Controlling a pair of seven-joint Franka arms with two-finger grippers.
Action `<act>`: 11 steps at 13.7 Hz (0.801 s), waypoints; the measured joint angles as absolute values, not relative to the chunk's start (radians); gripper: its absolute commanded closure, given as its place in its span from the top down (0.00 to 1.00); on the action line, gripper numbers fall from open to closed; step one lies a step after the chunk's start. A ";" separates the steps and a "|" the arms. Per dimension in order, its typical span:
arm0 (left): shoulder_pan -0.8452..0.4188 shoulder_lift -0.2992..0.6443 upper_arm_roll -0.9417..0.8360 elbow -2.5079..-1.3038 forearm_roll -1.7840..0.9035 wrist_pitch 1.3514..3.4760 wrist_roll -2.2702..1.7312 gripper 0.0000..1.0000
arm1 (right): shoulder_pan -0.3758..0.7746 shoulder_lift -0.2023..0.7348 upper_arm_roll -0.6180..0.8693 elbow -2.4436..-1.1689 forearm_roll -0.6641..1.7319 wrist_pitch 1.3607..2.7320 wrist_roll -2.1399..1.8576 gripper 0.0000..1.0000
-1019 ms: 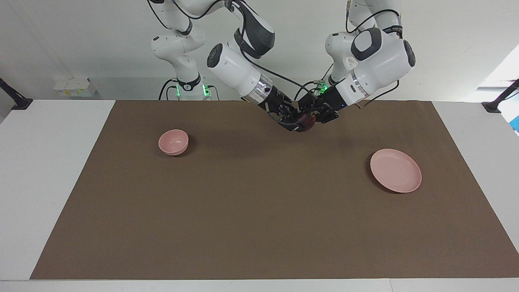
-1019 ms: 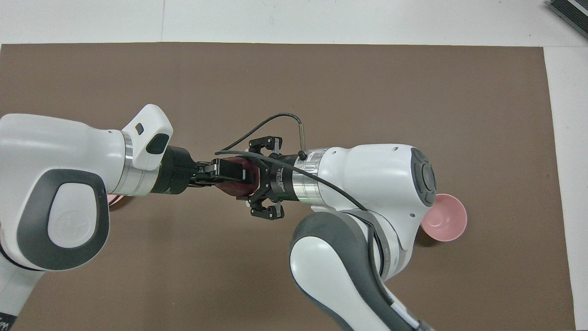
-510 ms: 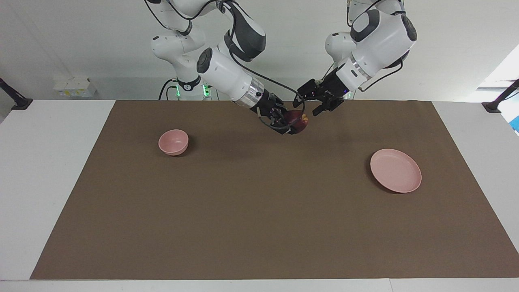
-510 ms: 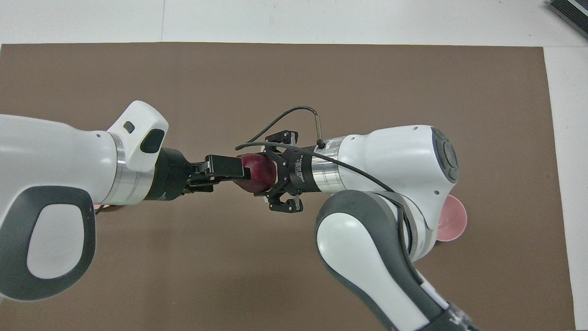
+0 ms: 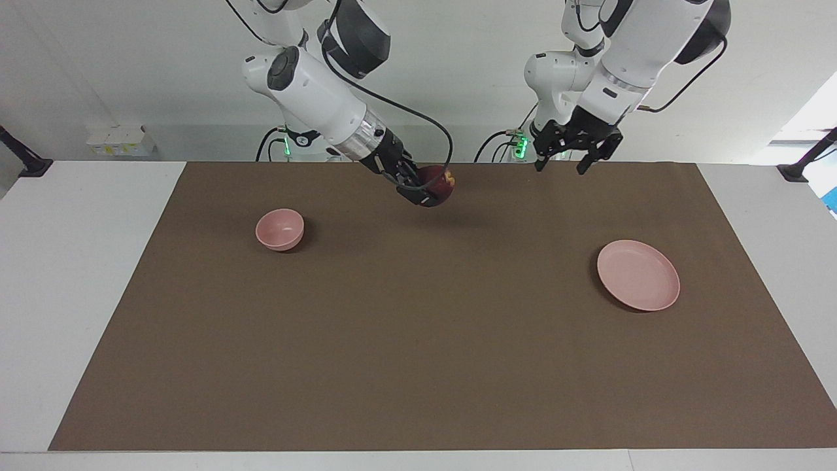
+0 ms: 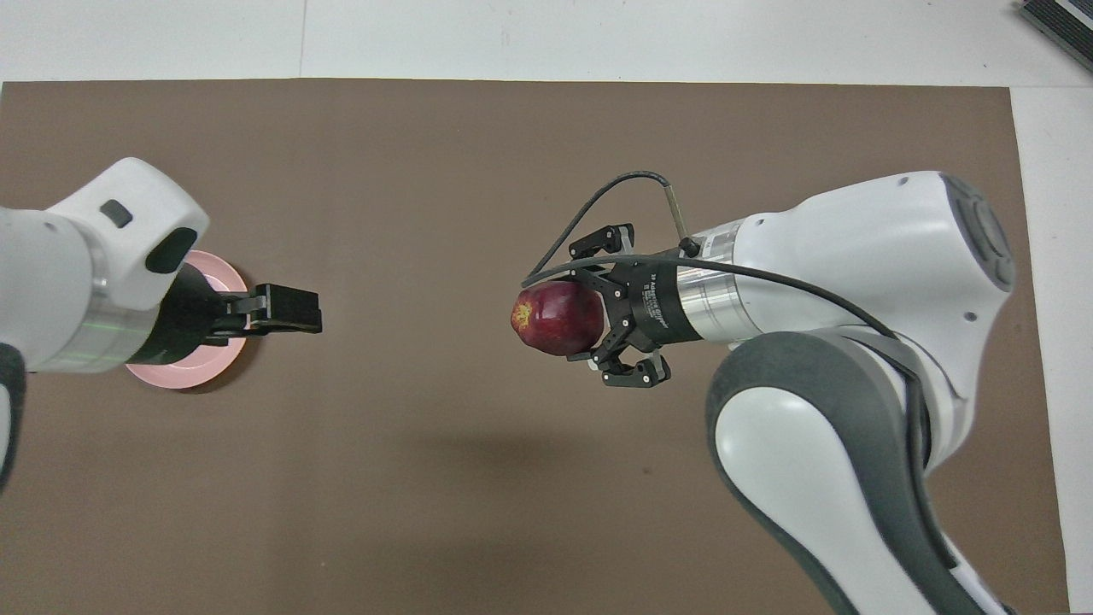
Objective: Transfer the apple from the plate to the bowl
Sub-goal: 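Open the left gripper and withdraw it while the right gripper pulls away, then carry the apple with the right gripper down into the pink bowl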
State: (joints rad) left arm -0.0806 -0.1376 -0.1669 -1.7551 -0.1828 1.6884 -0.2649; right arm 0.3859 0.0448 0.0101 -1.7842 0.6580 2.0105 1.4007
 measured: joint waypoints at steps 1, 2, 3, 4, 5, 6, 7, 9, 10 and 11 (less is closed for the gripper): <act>-0.079 -0.139 -0.144 -1.751 -0.150 1.683 -0.230 1.00 | 0.379 0.028 0.009 -1.784 0.626 2.005 1.362 0.00; -0.077 -0.139 -0.123 -1.750 -0.129 1.679 -0.191 1.00 | 0.371 0.016 0.009 -1.784 0.599 2.004 1.326 0.00; -0.074 -0.139 -0.103 -1.750 -0.118 1.672 -0.138 1.00 | 0.361 0.005 0.008 -1.783 0.582 1.999 1.281 0.00; -0.073 -0.139 -0.082 -1.750 -0.111 1.666 -0.086 1.00 | 0.349 -0.002 0.008 -1.783 0.573 1.988 1.230 0.00; -0.072 -0.138 -0.059 -1.750 -0.104 1.661 -0.045 1.00 | 0.334 -0.007 0.007 -1.783 0.564 1.970 1.177 0.00; -0.072 -0.138 -0.036 -1.749 -0.093 1.660 -0.013 1.00 | 0.314 -0.011 0.006 -1.781 0.550 1.944 1.112 0.00; -0.071 -0.135 -0.022 -1.744 -0.067 1.658 0.005 1.00 | 0.297 -0.014 0.005 -1.779 0.511 1.918 1.042 0.00; -0.071 -0.112 -0.017 -1.718 -0.015 1.643 0.015 1.00 | 0.285 -0.021 0.004 -1.777 0.380 1.886 0.921 0.00; -0.072 -0.093 -0.018 -1.695 -0.008 1.624 0.020 1.00 | 0.285 -0.024 0.004 -1.777 0.328 1.869 0.871 0.00; -0.072 -0.072 -0.019 -1.663 -0.004 1.592 0.029 1.00 | 0.284 -0.027 0.004 -1.777 0.287 1.846 0.818 0.00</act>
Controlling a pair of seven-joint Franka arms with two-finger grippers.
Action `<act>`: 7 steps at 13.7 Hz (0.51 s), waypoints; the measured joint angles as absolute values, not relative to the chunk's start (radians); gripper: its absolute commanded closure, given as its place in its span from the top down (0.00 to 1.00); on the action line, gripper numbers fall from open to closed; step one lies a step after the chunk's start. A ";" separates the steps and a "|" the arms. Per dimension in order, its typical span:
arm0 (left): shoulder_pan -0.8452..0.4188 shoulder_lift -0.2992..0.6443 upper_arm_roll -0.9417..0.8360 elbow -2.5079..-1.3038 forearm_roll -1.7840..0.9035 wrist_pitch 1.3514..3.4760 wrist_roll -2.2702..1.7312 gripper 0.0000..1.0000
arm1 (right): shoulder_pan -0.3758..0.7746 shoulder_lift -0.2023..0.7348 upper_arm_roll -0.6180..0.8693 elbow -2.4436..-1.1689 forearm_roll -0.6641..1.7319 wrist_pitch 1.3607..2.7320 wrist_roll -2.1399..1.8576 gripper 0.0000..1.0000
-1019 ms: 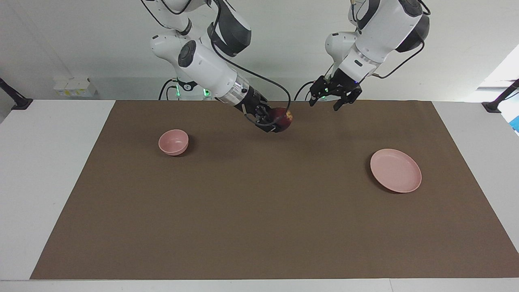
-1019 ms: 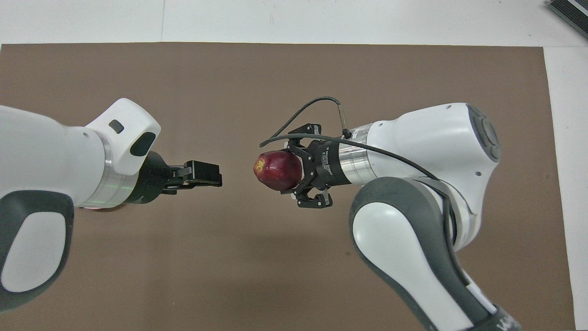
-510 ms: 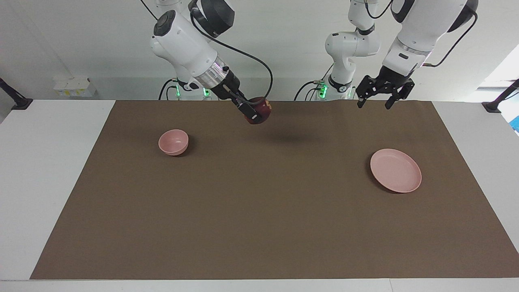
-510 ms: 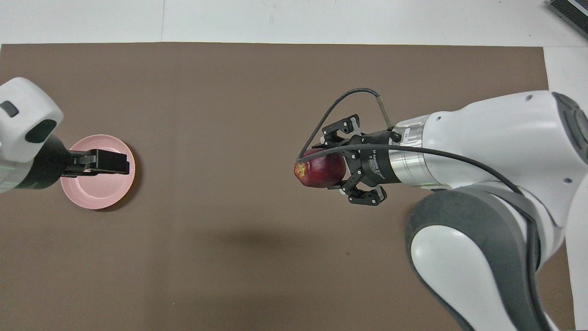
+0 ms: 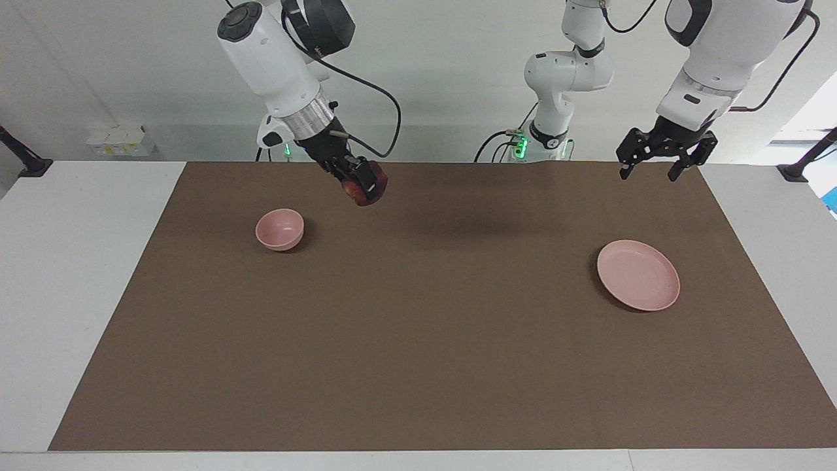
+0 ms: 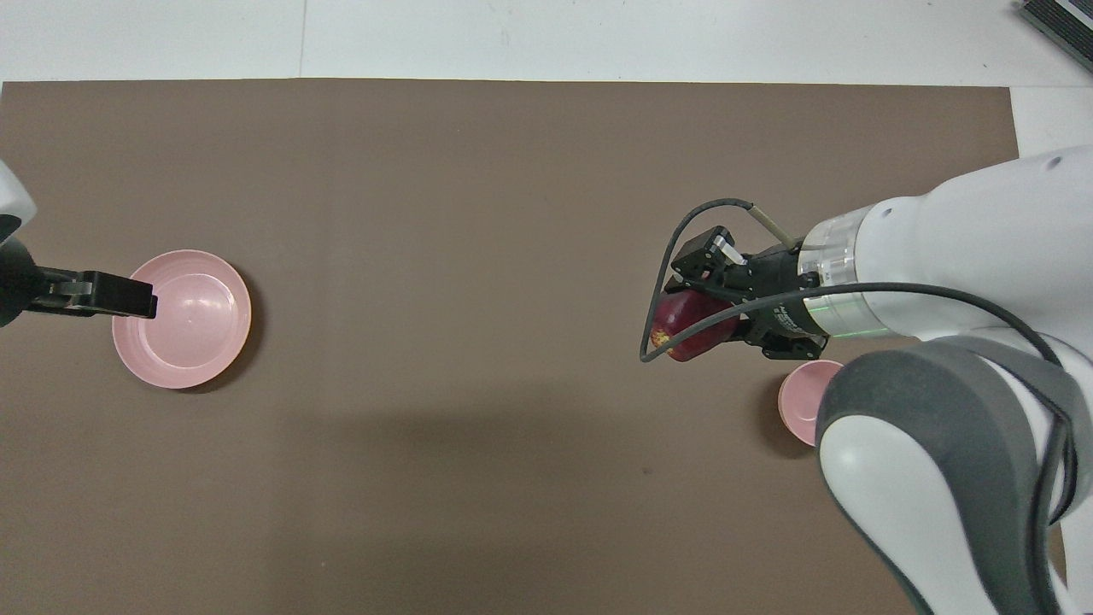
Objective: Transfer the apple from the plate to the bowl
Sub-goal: 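Carry the apple with the right gripper down into the pink bowl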
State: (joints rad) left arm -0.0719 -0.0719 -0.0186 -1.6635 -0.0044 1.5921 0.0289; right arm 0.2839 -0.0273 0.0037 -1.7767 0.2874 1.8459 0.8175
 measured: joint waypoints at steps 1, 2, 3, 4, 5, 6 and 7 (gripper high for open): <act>-0.072 -0.052 -0.019 -1.633 -0.003 1.558 0.040 1.00 | 0.279 -0.030 0.004 -1.776 0.246 1.822 0.757 0.00; -0.072 -0.042 -0.019 -1.618 -0.003 1.537 0.045 1.00 | 0.273 -0.032 0.003 -1.776 0.205 1.804 0.701 0.00; -0.072 -0.039 -0.020 -1.616 -0.003 1.526 0.048 1.00 | 0.264 -0.034 0.003 -1.776 0.159 1.785 0.642 0.00; -0.072 -0.039 -0.020 -1.617 -0.003 1.519 0.049 1.00 | 0.253 -0.036 0.003 -1.776 0.125 1.763 0.585 0.00; -0.072 -0.039 -0.020 -1.617 -0.003 1.517 0.050 1.00 | 0.237 -0.038 0.003 -1.776 0.095 1.743 0.517 0.00; -0.073 -0.039 -0.021 -1.617 -0.003 1.517 0.050 1.00 | 0.217 -0.040 0.003 -1.776 0.058 1.723 0.430 0.00; -0.073 -0.039 -0.022 -1.617 -0.003 1.517 0.050 1.00 | 0.196 -0.043 0.003 -1.779 0.027 1.709 0.352 0.00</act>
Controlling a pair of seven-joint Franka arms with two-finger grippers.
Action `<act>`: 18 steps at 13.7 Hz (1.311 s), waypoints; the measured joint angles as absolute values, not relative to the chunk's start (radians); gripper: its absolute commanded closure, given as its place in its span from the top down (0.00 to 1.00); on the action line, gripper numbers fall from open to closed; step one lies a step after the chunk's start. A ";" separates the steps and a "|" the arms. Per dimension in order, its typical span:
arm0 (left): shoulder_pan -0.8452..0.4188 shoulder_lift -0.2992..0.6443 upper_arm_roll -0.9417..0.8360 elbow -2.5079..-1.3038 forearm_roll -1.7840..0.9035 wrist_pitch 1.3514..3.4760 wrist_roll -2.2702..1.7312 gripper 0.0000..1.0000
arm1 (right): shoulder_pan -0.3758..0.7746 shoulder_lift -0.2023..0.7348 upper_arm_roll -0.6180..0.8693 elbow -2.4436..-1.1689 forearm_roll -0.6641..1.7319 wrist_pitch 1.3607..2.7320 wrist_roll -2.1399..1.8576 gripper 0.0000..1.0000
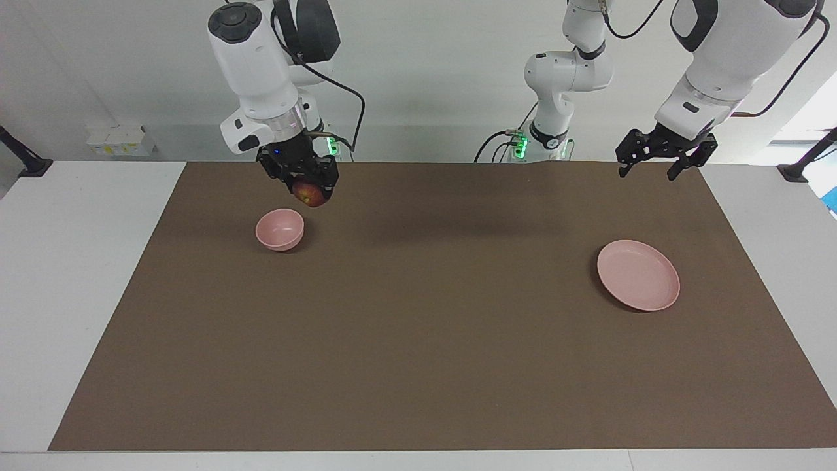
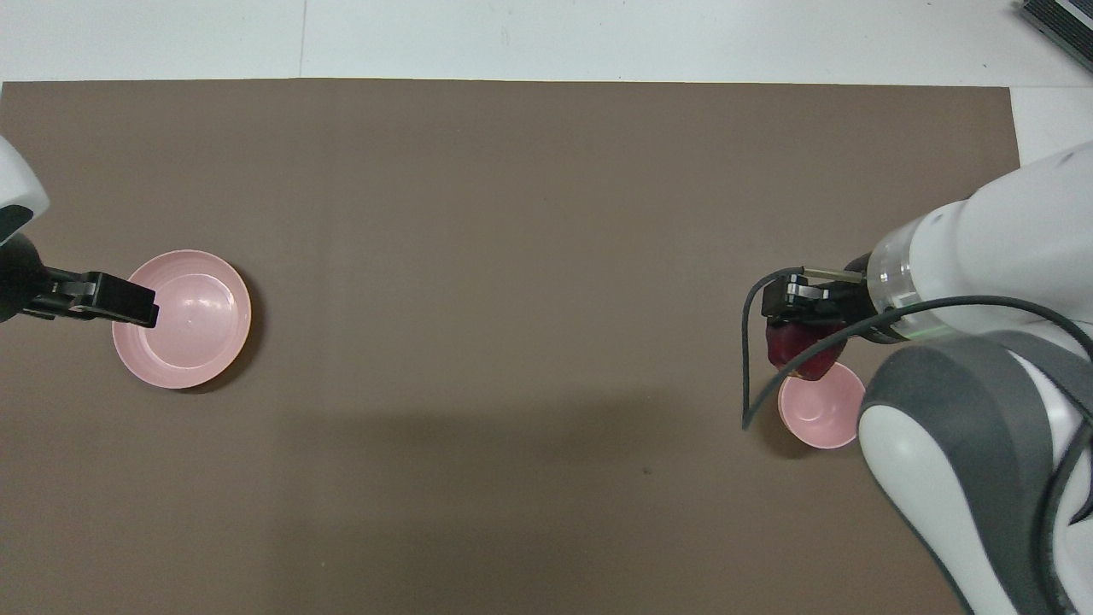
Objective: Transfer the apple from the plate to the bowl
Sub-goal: 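Carry the apple with the right gripper down into the pink bowl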
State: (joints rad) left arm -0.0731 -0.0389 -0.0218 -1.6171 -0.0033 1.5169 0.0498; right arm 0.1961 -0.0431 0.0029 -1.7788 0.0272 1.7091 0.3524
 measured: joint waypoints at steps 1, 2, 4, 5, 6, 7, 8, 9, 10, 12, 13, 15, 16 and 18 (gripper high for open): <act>-0.073 -0.039 -0.023 -1.617 -0.008 1.519 0.050 1.00 | 0.173 -0.046 0.002 -1.785 0.008 1.699 0.279 0.00; -0.073 -0.041 -0.022 -1.616 -0.027 1.528 0.050 1.00 | 0.145 -0.051 0.002 -1.797 0.001 1.695 0.212 0.00; -0.073 -0.045 -0.019 -1.614 -0.082 1.559 0.050 1.00 | 0.084 -0.068 0.001 -1.846 -0.001 1.694 0.091 0.00; -0.073 -0.050 -0.018 -1.612 -0.091 1.562 0.050 1.00 | 0.057 -0.077 0.000 -1.880 -0.001 1.695 0.058 0.00; -0.073 -0.055 -0.015 -1.601 -0.095 1.562 0.050 1.00 | 0.040 -0.087 0.000 -1.917 -0.001 1.697 0.044 0.00; -0.072 -0.062 -0.010 -1.588 -0.097 1.562 0.050 1.00 | 0.035 -0.097 0.000 -1.962 -0.001 1.715 0.042 0.00; -0.072 -0.070 -0.006 -1.581 -0.096 1.556 0.050 1.00 | 0.035 -0.112 0.002 -2.018 -0.001 1.761 0.042 0.00; -0.072 -0.078 0.000 -1.579 -0.089 1.545 0.050 1.00 | 0.035 -0.132 0.005 -2.087 -0.001 1.828 0.042 0.00; -0.072 -0.084 0.004 -1.579 -0.081 1.534 0.050 1.00 | 0.035 -0.146 0.006 -2.149 -0.001 1.887 0.042 0.00; -0.072 -0.087 0.008 -1.579 -0.078 1.528 0.050 1.00 | 0.035 -0.153 0.006 -2.248 -0.001 1.993 0.042 0.00; -0.072 -0.087 0.008 -1.579 -0.078 1.527 0.050 1.00 | 0.035 -0.153 0.006 -2.297 -0.001 2.048 0.042 0.00; -0.072 -0.087 0.008 -1.579 -0.078 1.527 0.050 1.00 | 0.034 -0.152 0.006 -2.362 -0.001 2.114 0.042 0.00; -0.072 -0.087 0.008 -1.579 -0.078 1.527 0.050 1.00 | 0.033 -0.148 0.005 -2.386 -0.001 2.139 0.043 0.00; -0.072 -0.087 0.008 -1.579 -0.077 1.526 0.050 1.00 | 0.029 -0.133 0.003 -2.424 -0.001 2.193 0.043 0.00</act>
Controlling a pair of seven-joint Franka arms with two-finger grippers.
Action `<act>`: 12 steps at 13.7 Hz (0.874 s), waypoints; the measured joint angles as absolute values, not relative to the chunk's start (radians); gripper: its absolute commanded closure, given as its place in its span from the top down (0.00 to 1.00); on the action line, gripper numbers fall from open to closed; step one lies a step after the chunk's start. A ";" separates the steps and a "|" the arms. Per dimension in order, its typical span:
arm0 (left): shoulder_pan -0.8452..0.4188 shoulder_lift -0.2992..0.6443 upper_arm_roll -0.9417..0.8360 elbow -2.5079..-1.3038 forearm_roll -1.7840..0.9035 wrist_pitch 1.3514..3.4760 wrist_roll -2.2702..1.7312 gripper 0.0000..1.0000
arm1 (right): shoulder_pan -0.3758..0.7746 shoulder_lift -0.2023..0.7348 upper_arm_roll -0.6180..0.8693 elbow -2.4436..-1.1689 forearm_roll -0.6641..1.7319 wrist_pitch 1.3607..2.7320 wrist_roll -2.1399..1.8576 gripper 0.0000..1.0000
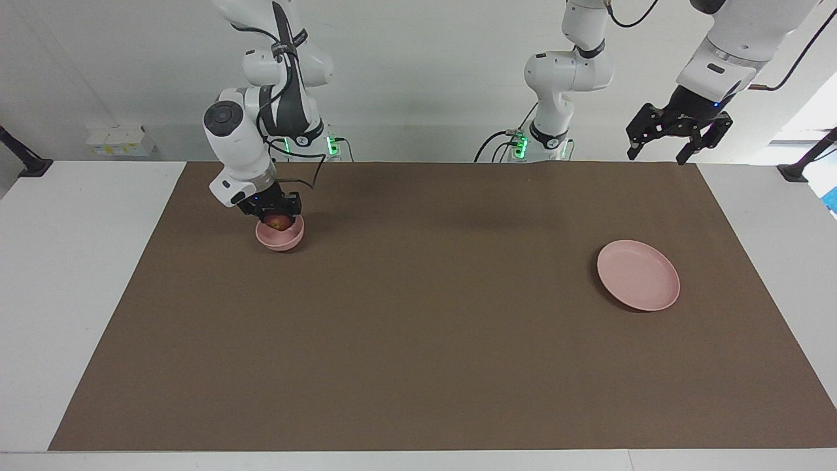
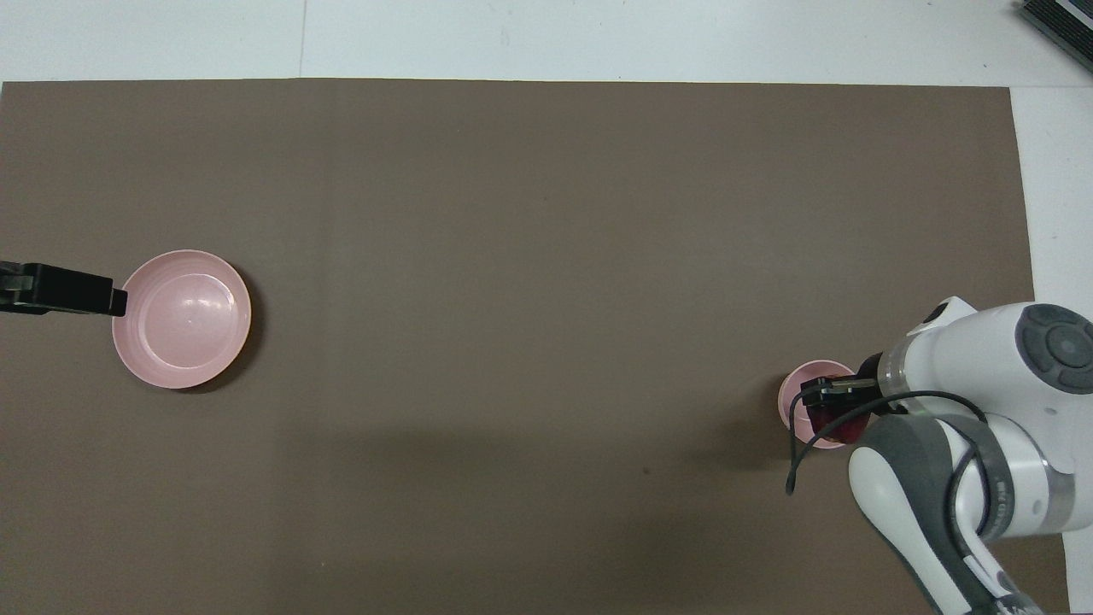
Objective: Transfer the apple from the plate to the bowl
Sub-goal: 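Carry the apple with the right gripper down into the pink bowl, then open the right gripper and raise it away from the bowl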
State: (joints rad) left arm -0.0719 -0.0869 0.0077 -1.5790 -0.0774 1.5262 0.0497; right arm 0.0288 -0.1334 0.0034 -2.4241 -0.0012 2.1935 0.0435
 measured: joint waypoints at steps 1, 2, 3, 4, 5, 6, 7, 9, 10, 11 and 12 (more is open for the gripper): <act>-0.072 -0.087 0.008 -1.579 -0.077 1.526 0.050 1.00 | 0.025 -0.123 0.003 -2.435 -0.001 2.213 0.044 0.40; -0.073 -0.087 0.007 -1.579 -0.077 1.526 0.050 1.00 | 0.019 -0.113 0.003 -2.439 -0.001 2.222 0.044 0.92; -0.073 -0.087 0.006 -1.579 -0.077 1.526 0.050 1.00 | 0.014 -0.105 0.003 -2.439 -0.001 2.223 0.049 1.00; -0.074 -0.087 0.004 -1.579 -0.077 1.526 0.050 1.00 | 0.011 -0.102 0.003 -2.438 -0.001 2.223 0.057 1.00; -0.074 -0.087 0.004 -1.579 -0.077 1.526 0.050 1.00 | 0.012 -0.102 0.004 -2.435 -0.001 2.223 0.066 1.00; -0.073 -0.087 0.005 -1.579 -0.077 1.526 0.050 1.00 | 0.012 -0.103 0.005 -2.425 -0.001 2.218 0.069 1.00; -0.073 -0.087 0.006 -1.579 -0.077 1.525 0.050 1.00 | 0.012 -0.105 0.006 -2.403 -0.001 2.193 0.070 1.00; -0.073 -0.087 0.006 -1.579 -0.077 1.525 0.050 1.00 | 0.012 -0.109 0.006 -2.325 -0.001 2.099 0.070 1.00; -0.074 -0.087 0.004 -1.579 -0.074 1.525 0.050 1.00 | 0.012 -0.111 0.006 -2.280 -0.001 2.058 0.070 1.00; -0.074 -0.086 0.003 -1.579 -0.064 1.520 0.051 1.00 | 0.011 -0.113 0.005 -2.236 -0.001 2.022 0.070 1.00; -0.074 -0.086 0.002 -1.577 -0.046 1.506 0.053 1.00 | 0.010 -0.113 0.005 -2.194 -0.001 1.993 0.070 1.00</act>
